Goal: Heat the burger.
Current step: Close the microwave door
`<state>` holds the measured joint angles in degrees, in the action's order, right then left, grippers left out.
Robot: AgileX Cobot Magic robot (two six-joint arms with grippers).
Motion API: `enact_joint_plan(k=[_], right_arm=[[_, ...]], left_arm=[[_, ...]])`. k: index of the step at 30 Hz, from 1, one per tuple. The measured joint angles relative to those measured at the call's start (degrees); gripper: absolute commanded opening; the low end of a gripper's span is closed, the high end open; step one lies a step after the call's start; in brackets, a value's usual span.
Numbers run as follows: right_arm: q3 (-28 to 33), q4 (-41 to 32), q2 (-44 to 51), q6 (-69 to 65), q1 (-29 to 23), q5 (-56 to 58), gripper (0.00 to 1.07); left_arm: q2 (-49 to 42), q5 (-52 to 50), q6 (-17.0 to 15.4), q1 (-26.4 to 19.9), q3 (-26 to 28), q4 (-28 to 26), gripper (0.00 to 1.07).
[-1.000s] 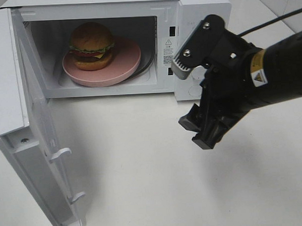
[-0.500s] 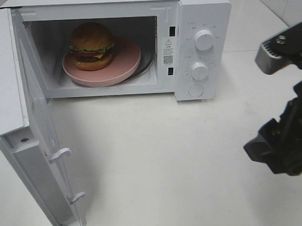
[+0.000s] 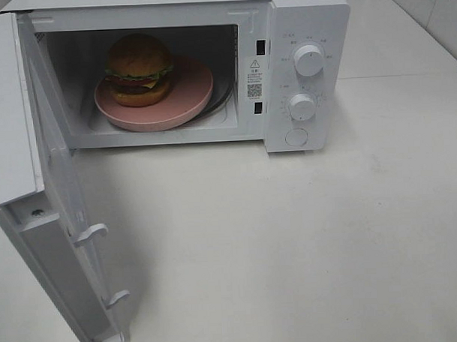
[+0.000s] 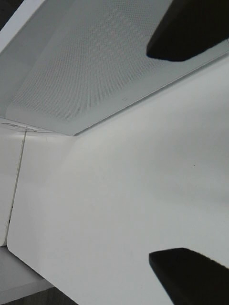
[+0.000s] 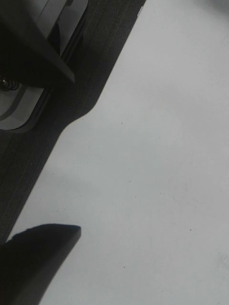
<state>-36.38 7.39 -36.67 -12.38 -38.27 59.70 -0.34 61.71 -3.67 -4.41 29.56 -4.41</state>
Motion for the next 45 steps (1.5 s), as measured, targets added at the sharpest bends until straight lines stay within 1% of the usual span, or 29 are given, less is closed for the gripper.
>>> enact_joint_plan(k=[10,13,14,16,17,18,19,20,22,23,25,27,28,31,32,34,36,37,39,42,45], right_arm=[[0.52,-0.63,7.22,-0.46,0.0,5.9,0.76],[2.98,-0.17,13.18,-0.52,0.52,6.36,0.76],[2.98,-0.17,13.18,-0.52,0.52,6.36,0.76],[4.01,0.0,15.41,-0.52,2.52,6.53,0.76],[4.01,0.0,15.41,-0.52,2.52,6.53,0.76],[4.64,0.23,17.42,-0.46,5.39,6.76,0.76],[4.7,0.29,18.28,-0.4,6.53,6.76,0.76],[4.7,0.29,18.28,-0.4,6.53,6.76,0.76],[4.93,0.29,22.17,0.0,11.52,5.16,0.76],[4.93,0.29,22.17,0.0,11.52,5.16,0.76],[5.1,0.23,25.1,0.17,14.73,3.15,0.76],[5.33,0.17,26.13,0.29,15.58,2.41,0.76],[6.13,-0.29,27.85,0.57,17.48,0.4,0.76],[6.7,-0.63,28.76,0.63,18.56,-0.46,0.76],[7.16,-1.38,30.25,1.66,20.68,-1.15,0.76],[7.28,-1.95,31.0,2.46,21.72,-1.49,0.76],[7.33,-3.5,33.23,5.39,24.75,-1.83,0.76],[7.33,-3.5,33.23,5.39,24.75,-1.83,0.76],[7.33,-5.04,36.33,8.59,28.13,-1.83,0.76],[7.33,-5.33,36.9,9.05,29.62,-1.78,0.76],[7.33,-5.39,36.9,9.05,29.91,-1.78,0.76]], left_arm=[[0.0,0.0,0.0,0.0,0.0,0.0,1.0],[0.0,0.0,0.0,0.0,0.0,0.0,1.0],[0.0,0.0,0.0,0.0,0.0,0.0,1.0],[0.0,0.0,0.0,0.0,0.0,0.0,1.0],[0.0,0.0,0.0,0.0,0.0,0.0,1.0],[0.0,0.0,0.0,0.0,0.0,0.0,1.0],[0.0,0.0,0.0,0.0,0.0,0.0,1.0],[0.0,0.0,0.0,0.0,0.0,0.0,1.0],[0.0,0.0,0.0,0.0,0.0,0.0,1.0],[0.0,0.0,0.0,0.0,0.0,0.0,1.0],[0.0,0.0,0.0,0.0,0.0,0.0,1.0],[0.0,0.0,0.0,0.0,0.0,0.0,1.0],[0.0,0.0,0.0,0.0,0.0,0.0,1.0],[0.0,0.0,0.0,0.0,0.0,0.0,1.0],[0.0,0.0,0.0,0.0,0.0,0.0,1.0],[0.0,0.0,0.0,0.0,0.0,0.0,1.0],[0.0,0.0,0.0,0.0,0.0,0.0,1.0],[0.0,0.0,0.0,0.0,0.0,0.0,1.0],[0.0,0.0,0.0,0.0,0.0,0.0,1.0],[0.0,0.0,0.0,0.0,0.0,0.0,1.0],[0.0,0.0,0.0,0.0,0.0,0.0,1.0]])
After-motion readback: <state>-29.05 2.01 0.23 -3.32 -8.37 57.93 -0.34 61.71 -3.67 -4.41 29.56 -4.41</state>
